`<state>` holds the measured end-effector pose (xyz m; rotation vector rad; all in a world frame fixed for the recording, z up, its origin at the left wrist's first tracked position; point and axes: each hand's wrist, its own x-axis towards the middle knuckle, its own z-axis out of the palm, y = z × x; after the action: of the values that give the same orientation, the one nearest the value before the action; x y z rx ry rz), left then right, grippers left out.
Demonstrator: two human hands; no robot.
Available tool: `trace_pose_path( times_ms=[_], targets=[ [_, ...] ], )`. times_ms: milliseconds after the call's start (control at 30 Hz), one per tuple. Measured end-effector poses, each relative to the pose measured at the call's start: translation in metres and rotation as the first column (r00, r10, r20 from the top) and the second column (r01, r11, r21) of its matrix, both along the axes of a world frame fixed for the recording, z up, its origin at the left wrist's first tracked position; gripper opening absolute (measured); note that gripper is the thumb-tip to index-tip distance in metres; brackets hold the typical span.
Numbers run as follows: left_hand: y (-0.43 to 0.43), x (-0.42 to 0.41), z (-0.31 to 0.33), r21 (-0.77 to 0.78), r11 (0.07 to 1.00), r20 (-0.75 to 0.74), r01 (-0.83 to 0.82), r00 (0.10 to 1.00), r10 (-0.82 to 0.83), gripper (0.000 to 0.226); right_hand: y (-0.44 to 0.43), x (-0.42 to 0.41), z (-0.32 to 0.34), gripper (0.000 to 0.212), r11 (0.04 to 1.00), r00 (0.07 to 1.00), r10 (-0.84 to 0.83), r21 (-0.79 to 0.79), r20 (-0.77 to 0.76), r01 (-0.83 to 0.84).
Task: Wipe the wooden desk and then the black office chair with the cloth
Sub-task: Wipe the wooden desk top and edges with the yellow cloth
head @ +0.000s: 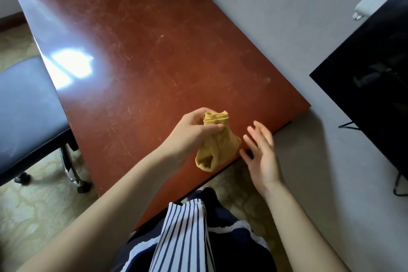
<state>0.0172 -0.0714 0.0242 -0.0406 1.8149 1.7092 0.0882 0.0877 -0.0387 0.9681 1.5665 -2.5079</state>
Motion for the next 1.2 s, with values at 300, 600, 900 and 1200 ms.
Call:
trace_pose_path(
  times_ms=[300,600,900,1200],
  targets=[
    [0.043,0.003,0.001,0.019,0.999,0.087,0.042,0.995,-0.044,0.006,0.004,0.012,-0.003,0.058,0.629,0.979,-0.018,-0.759,0.204,0.17],
    [0.053,0.012,-0.027,-0.173,0.982,-0.01,-0.07,0.998,0.069,0.031,0.069,-0.044,0.019,0.03,0.807,0.964,-0.26,0.537,-0.05,0.245],
    [0.028,0.022,-0.054,-0.488,0.873,-0.181,0.009,0.977,-0.111,0.026,0.013,-0.046,-0.03,0.043,-0.182,0.851,0.506,0.982,0.14,-0.053],
    [-0.015,0.034,-0.068,-0.721,0.69,-0.207,0.063,0.931,-0.302,0.038,0.034,-0.044,-0.069,0.063,-0.455,0.578,0.679,0.877,0.453,-0.153]
  ],
)
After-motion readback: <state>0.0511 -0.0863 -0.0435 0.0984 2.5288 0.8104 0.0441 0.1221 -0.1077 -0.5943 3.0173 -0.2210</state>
